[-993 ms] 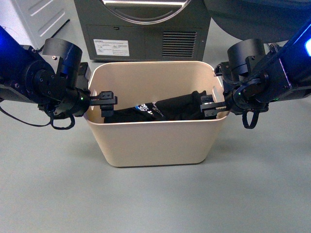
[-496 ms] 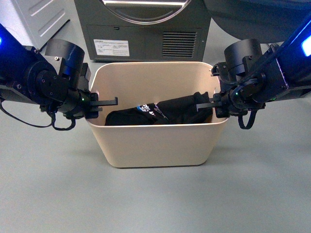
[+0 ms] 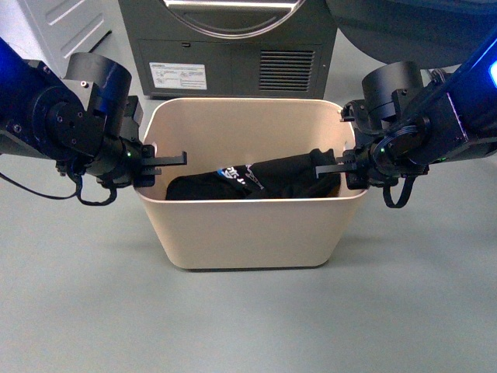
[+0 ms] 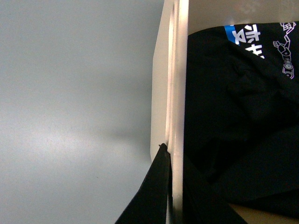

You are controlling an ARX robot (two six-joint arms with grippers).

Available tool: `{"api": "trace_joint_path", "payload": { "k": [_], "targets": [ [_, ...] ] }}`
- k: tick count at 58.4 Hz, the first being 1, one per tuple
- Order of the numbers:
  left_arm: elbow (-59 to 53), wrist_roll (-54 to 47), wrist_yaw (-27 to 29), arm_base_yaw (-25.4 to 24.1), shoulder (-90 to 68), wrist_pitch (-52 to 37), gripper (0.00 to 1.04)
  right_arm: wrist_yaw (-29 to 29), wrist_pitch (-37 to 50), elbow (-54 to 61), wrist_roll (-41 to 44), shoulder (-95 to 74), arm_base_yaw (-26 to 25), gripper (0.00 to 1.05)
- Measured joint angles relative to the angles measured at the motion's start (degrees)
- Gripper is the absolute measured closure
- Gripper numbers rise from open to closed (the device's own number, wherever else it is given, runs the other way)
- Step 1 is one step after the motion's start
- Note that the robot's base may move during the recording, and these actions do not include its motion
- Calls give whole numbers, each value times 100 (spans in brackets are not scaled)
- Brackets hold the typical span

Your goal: Move hamper under clothes hanger

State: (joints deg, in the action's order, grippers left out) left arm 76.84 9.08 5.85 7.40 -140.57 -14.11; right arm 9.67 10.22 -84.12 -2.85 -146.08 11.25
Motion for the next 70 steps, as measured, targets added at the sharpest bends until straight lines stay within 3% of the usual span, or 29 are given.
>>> {"api": "trace_joint_path", "payload": {
  "k": [70],
  "targets": [
    [-131, -11, 46, -48, 225, 35, 101, 22, 109, 157, -24, 188, 4, 102]
  ]
}}
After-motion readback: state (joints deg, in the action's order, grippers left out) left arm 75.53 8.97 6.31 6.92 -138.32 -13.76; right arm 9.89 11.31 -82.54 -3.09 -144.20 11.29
